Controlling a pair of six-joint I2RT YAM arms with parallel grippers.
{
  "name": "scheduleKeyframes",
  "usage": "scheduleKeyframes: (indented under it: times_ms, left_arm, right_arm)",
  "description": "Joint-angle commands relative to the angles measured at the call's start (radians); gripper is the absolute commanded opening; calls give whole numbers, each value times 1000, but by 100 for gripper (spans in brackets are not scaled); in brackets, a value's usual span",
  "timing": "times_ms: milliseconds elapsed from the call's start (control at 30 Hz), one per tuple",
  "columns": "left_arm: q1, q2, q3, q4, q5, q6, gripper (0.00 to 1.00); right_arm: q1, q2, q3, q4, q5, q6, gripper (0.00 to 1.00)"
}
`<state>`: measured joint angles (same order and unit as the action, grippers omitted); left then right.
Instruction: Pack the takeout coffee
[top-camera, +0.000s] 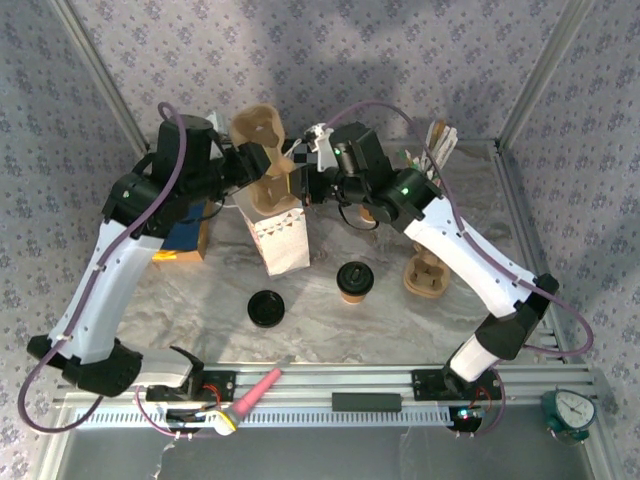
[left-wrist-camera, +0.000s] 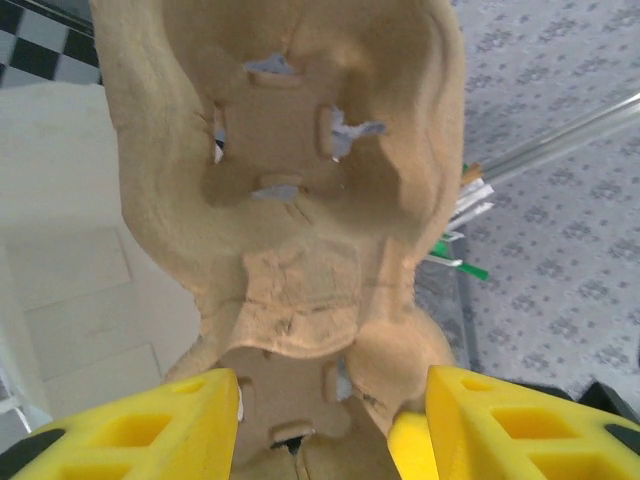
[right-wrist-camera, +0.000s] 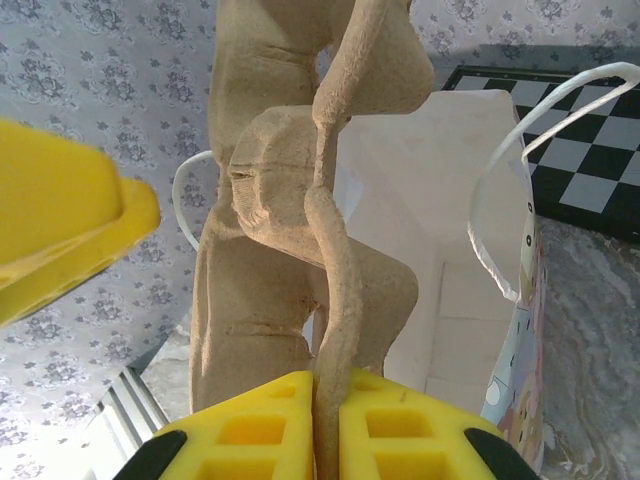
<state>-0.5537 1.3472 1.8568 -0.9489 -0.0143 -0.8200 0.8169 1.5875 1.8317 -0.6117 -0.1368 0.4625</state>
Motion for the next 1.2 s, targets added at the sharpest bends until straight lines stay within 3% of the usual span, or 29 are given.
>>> scheduleKeyframes:
  times_ms: [0,467,1167]
  left_arm:
    - [-18,29,77,-99,-86,34,52]
    - [-27,86,102,-91,-84,23,42]
    - [-28,114,99,-115,-96,-10,39]
  right_arm:
    - [18,8,31,0,69,-34,11]
    - [85,21,48,-20,182,-100,11]
    - [117,21,60,-2,207,-137,11]
